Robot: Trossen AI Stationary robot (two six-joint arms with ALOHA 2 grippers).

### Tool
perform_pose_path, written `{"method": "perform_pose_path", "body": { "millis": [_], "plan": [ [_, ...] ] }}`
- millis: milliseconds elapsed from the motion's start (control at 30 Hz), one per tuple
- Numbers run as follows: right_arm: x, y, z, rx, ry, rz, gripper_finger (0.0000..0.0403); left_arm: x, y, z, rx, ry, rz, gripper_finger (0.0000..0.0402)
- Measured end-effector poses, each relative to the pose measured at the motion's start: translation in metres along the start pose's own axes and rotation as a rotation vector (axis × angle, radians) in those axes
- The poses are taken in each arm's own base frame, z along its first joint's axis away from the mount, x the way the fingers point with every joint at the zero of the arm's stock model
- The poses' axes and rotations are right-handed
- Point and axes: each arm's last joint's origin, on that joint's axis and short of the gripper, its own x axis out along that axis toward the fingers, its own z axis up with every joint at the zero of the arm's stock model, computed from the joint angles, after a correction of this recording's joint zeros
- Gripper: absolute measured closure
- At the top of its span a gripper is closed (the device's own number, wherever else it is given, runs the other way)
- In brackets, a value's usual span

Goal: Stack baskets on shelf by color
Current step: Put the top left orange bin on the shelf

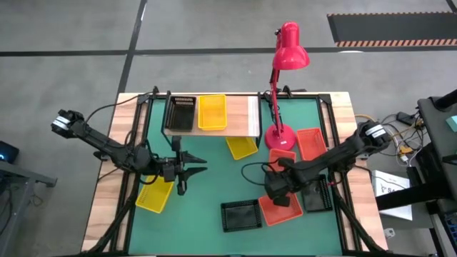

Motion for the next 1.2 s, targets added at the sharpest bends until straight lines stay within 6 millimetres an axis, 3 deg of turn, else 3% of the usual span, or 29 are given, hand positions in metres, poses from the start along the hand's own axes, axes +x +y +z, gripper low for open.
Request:
{"method": "perform_pose_path", "body": {
  "millis": [167, 400, 600, 767, 967, 1200],
  "plan": [
    [-0.023, 0.004, 0.010, 0.001, -0.010, 0.043, 0.0393, 0.000, 0.000, 0.000, 0.003, 0.000, 0.000, 0.0324],
    [-0.075, 0.016, 0.029, -0.035, -0.041, 0.159, 0.0394, 0.000, 0.001, -0.001, 0.014, 0.039, 0.042, 0.0324],
    [-0.124, 0.022, 0.046, -0.096, -0.183, 0.216, 0.0394, -0.001, 0.002, -0.005, 0.021, 0.106, 0.111, 0.0324],
    [-0.153, 0.023, 0.059, -0.197, -0.321, 0.195, 0.0394, -0.001, 0.001, -0.007, 0.025, 0.120, 0.122, 0.0324],
    [-0.170, 0.011, 0.083, -0.292, -0.457, 0.016, 0.0394, -0.001, 0.002, -0.008, 0.040, 0.137, 0.142, 0.0324],
    [-0.161, -0.026, 0.118, -0.321, -0.403, -0.121, 0.0394, -0.002, 0.002, -0.009, 0.041, 0.144, 0.149, 0.0324]
  ]
}}
